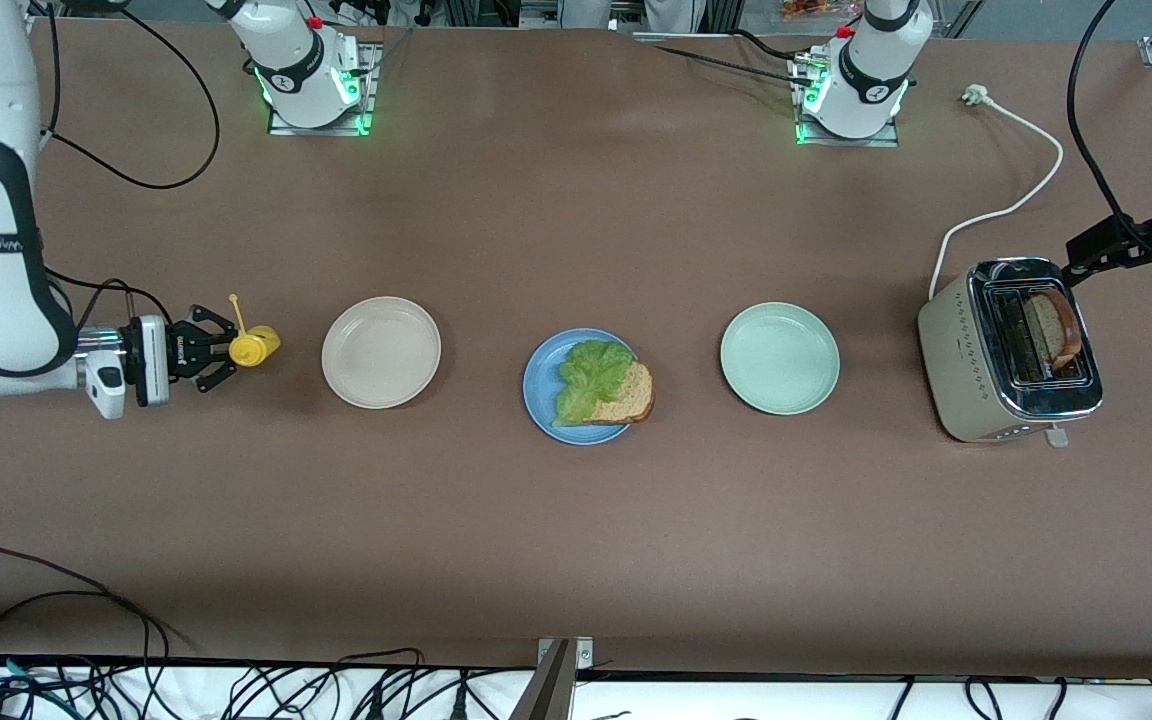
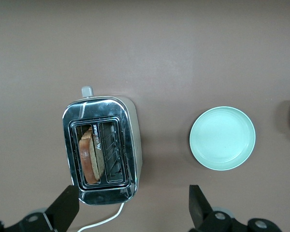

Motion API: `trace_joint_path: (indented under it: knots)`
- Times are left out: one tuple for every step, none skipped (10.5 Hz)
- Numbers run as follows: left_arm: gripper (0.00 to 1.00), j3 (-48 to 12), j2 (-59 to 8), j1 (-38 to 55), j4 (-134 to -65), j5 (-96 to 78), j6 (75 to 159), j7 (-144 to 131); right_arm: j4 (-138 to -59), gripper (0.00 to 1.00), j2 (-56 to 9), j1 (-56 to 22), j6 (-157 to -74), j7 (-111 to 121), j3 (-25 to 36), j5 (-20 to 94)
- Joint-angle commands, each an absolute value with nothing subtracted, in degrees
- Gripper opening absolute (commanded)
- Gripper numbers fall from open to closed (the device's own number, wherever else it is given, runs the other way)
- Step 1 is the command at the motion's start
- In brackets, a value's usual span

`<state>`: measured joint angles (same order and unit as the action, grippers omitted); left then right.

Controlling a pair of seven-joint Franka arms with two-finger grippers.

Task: Make sandwich in blue plate with both arms
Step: 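Grasp the yellow mustard bottle with the right gripper and lift it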

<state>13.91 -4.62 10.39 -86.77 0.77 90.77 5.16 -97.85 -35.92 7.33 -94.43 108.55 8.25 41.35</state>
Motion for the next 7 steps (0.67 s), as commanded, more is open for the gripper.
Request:
trace_joint_path:
  knots:
    - [1.00,14.0,-4.5,10.0,-86.1,-0.4,89.7,5.4,-97.7,0.15,-28.1,1.7,-96.9,92.0,7.7,30.8]
    - [1.00,14.0,-4.5,10.0,-86.1,-0.4,89.7,5.4,-94.6,0.16,-28.0,-0.9,-96.9,87.1,7.7,28.1]
    - [1.00,14.1,-4.5,10.0,-86.1,-0.4,89.7,5.4,-91.4,0.15,-27.9,-3.7,-96.7,81.7,7.7,25.0]
    - [1.00,14.1,-4.6,10.0,-86.1,-0.4,89.7,5.4,-87.9,0.15,-27.9,-5.9,-96.2,77.4,7.5,20.4]
    - [1.00,14.1,-4.6,10.0,-86.1,-0.4,89.8,5.4,-85.4,0.15,-28.1,-8.7,-96.2,73.4,7.3,15.8]
    - [1.00,14.1,-4.6,9.9,-86.1,-0.4,89.7,5.4,-83.9,0.15,-28.2,-12.4,-96.2,69.0,7.4,9.9]
    - [1.00,14.1,-4.6,9.9,-86.1,-0.4,89.8,5.4,-82.1,0.16,-28.1,-15.7,-96.2,65.1,7.3,4.9]
